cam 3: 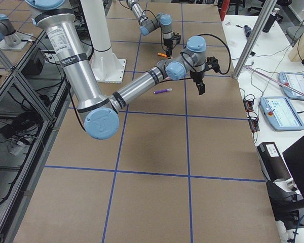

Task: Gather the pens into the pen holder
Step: 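Grasp the orange marker with the left gripper and lift it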

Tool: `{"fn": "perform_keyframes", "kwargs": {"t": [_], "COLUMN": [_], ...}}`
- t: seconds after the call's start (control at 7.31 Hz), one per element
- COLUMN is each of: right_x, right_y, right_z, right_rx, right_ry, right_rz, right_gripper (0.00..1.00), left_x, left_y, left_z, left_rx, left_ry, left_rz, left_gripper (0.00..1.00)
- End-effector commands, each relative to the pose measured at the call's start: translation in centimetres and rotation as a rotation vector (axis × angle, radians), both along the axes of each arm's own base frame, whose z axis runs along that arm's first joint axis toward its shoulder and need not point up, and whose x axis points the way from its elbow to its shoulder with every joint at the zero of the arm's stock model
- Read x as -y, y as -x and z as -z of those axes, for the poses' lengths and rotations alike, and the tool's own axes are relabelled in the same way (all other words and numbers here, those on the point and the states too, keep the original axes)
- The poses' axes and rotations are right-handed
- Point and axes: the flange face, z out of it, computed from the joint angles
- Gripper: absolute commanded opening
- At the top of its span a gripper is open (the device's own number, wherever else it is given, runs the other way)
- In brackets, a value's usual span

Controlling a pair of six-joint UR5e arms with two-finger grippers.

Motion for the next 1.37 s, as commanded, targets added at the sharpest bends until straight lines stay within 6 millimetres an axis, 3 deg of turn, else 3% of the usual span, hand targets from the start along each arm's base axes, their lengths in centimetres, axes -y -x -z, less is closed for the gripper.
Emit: {"fn": "perform_keyframes", "kwargs": {"t": [0.0,0.41,0.82,1.09,1.23], "right_x": [0.0,0.0,0.0,0.0,0.0], "right_y": [0.0,0.0,0.0,0.0,0.0], "right_z": [0.0,0.0,-0.1,-0.1,0.0], "right_rx": [0.000,0.001,0.000,0.000,0.001], "right_ry": [0.000,0.001,0.003,0.003,0.001], "right_rz": [0.000,-0.001,-0.001,-0.001,-0.001], "right_gripper": [0.99,0.99,0.99,0.99,0.99], "left_x": [-0.1,-0.1,-0.5,-1.0,-1.0], "left_y": [-0.1,0.0,0.6,0.5,0.5], "left_z": [-0.1,0.0,-1.8,-1.6,-1.5], "left_rx": [0.000,0.003,0.028,0.011,0.010], "left_ry": [0.000,0.002,-0.019,0.002,0.001], "left_rz": [-0.002,-0.004,-0.034,-0.067,-0.067], "left_gripper": [0.46,0.46,0.46,0.46,0.41]}}
